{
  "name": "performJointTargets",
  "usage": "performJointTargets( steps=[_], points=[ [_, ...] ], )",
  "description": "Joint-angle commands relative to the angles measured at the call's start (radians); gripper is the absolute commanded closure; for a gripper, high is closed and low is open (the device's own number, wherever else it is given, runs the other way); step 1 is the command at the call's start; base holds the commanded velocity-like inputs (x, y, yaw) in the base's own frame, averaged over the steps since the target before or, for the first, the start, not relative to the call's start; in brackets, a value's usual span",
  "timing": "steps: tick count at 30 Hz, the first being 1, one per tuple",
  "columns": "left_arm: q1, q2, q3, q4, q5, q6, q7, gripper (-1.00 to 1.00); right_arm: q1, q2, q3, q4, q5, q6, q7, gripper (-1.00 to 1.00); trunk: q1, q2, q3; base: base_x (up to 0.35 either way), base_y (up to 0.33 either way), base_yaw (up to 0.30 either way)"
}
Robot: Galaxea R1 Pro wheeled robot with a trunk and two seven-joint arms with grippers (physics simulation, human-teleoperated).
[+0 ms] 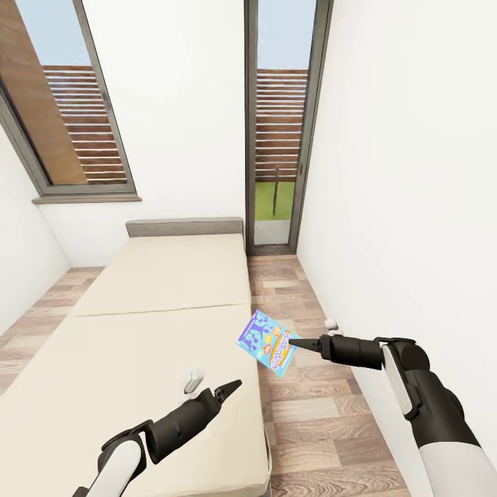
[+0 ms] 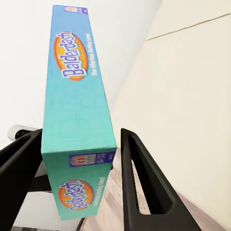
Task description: Put all the toys in the child's room - the three board games (two on the bed and one on the table), the two jigsaw puzzles on the table, and the tennis ball on the table - inside the toy box on the table in the child's room.
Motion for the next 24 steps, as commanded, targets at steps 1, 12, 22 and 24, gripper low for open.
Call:
performJointTargets(
  steps=[1,12,22,24],
  points=[
    [-0.001,0.0,-0.001,-0.001,0.008,0.002,0.004,-1.0,-0.001,0.0,-0.001,0.0,0.0,0.003,0.003,1.0,0.001,-0.002,-0.002,0.0,0.0,0.0],
    [-0.002,0.0,-0.053,0.005,-0.039,0.0,-0.045,-1.0,-0.001,0.003,0.0,-0.001,0.001,0.003,0.002,1.0,0.001,-0.002,-0.002,0.0,0.0,0.0],
    [-0.004,-0.001,-0.081,0.018,-0.108,-0.013,-0.064,-1.0,-0.001,0.007,0.001,-0.001,0.002,0.002,0.001,1.0,0.001,-0.002,-0.002,-0.21,0.0,0.063],
    [-0.004,-0.001,-0.081,0.018,-0.109,-0.013,-0.064,-1.0,-0.001,0.007,0.001,-0.001,0.002,0.002,0.001,1.0,0.001,-0.002,-0.002,-0.316,0.0,0.195]
  ],
)
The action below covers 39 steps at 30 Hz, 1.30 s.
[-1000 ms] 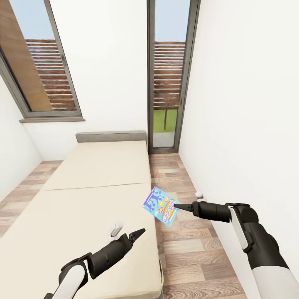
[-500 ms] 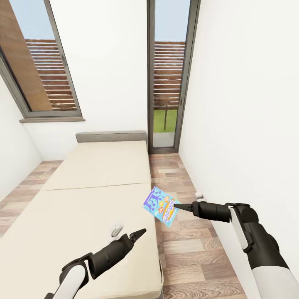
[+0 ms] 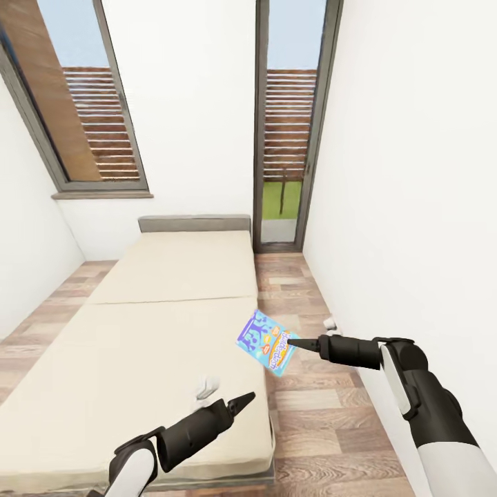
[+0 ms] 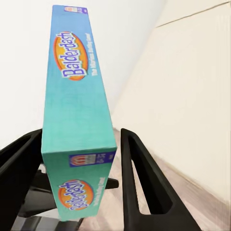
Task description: Put all the toys in the child's room - the three board games (two on the bed and one on the table), the two jigsaw puzzles on the table, and the tennis ball on the table - inside the toy box on the table in the child's room.
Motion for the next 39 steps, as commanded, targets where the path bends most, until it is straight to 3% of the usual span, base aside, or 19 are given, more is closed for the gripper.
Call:
performJointTargets(
  steps=[1,16,21,39],
  points=[
    [-0.001,0.0,-0.001,0.0,0.001,0.003,-0.001,-1.0,-0.001,0.0,-0.001,0.0,-0.002,0.005,0.003,1.0,0.0,-0.002,-0.002,-0.32,0.0,0.223],
    [-0.001,0.001,0.0,0.001,-0.001,0.001,-0.002,-1.0,-0.001,-0.001,-0.001,-0.017,-0.001,0.004,-0.035,1.0,0.0,-0.002,-0.002,-0.327,0.0,0.273],
    [0.001,0.008,0.002,0.003,0.0,-0.038,0.0,-1.0,-0.001,-0.002,-0.001,-0.028,-0.001,0.004,-0.045,1.0,0.0,-0.002,-0.002,-0.252,0.0,0.293],
    [0.008,0.015,0.003,0.009,0.005,-0.079,-0.004,-1.0,-0.001,-0.003,-0.001,-0.031,-0.001,0.003,-0.048,1.0,0.0,-0.002,-0.002,-0.047,0.0,0.294]
  ],
)
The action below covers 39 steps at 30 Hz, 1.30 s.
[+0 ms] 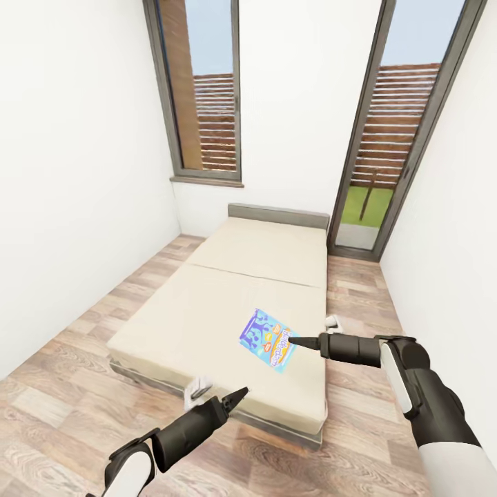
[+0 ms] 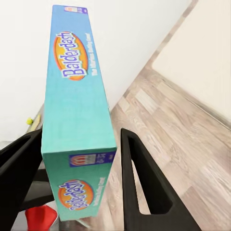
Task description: Put all the toys in the child's room - the three board games (two on the bed and one on the table), the two jigsaw puzzles on the table, and the tennis ball on the table - inside the toy box on the table in the child's room.
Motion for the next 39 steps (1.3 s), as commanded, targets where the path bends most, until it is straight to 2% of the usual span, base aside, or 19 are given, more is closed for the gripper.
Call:
performJointTargets(
  steps=[1,8,16,39],
  points=[
    [0.0,0.001,0.001,0.0,0.003,0.002,-0.001,-1.0,-0.001,0.0,-0.001,-0.001,-0.005,0.007,0.002,1.0,0.001,-0.002,-0.002,-0.005,0.0,0.294],
    [0.009,-0.003,0.039,0.0,0.005,0.002,-0.002,-1.0,0.0,0.0,-0.001,-0.001,-0.005,0.006,0.001,1.0,0.001,-0.002,-0.002,-0.003,0.0,0.294],
    [0.019,-0.005,0.059,0.0,0.006,0.002,-0.003,-1.0,-0.001,-0.001,-0.001,-0.001,-0.005,0.005,0.001,1.0,0.001,-0.002,-0.002,-0.001,0.0,0.295],
    [0.022,-0.007,0.066,0.0,0.003,0.002,-0.001,-1.0,-0.001,-0.001,-0.002,-0.001,-0.005,0.003,-0.004,1.0,0.001,-0.002,-0.002,0.0,0.0,0.295]
  ],
)
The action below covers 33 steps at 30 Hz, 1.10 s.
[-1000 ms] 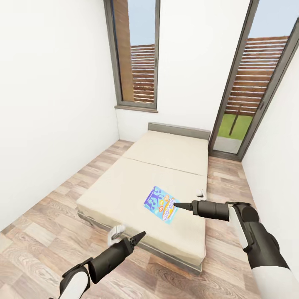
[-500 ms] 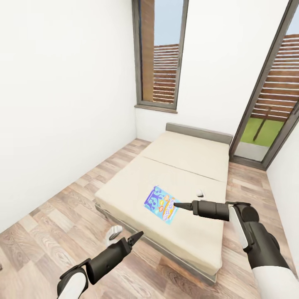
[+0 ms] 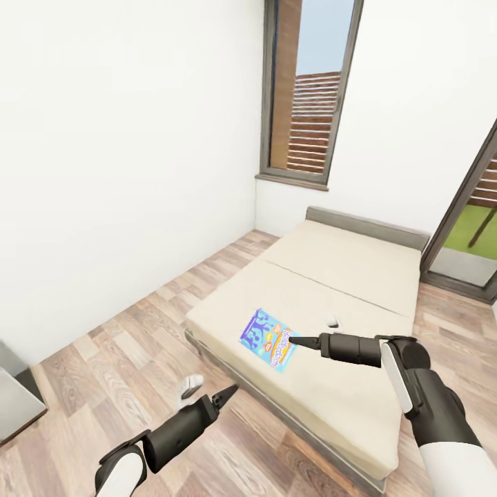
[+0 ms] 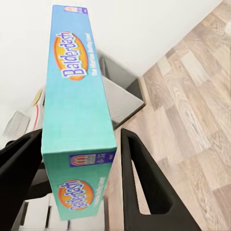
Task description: Put all the toys in the child's room - the three board games (two on the bed and one on the table), the two jigsaw puzzles on the table, and the tennis ball on the table - inside the toy box on the table in the child's room.
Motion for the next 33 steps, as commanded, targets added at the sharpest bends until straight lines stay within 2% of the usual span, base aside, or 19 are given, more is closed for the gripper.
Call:
performJointTargets(
  steps=[1,33],
  points=[
    [-0.001,0.0,-0.001,0.0,0.003,0.003,-0.001,-1.0,0.0,0.0,-0.001,-0.001,-0.005,0.007,0.002,1.0,0.001,-0.002,-0.002,0.0,0.0,0.295],
    [-0.003,-0.006,-0.001,0.007,0.0,0.003,0.001,-1.0,0.006,0.001,0.001,-0.019,-0.005,0.005,0.001,1.0,0.001,-0.002,-0.002,0.0,0.0,0.295]
  ],
)
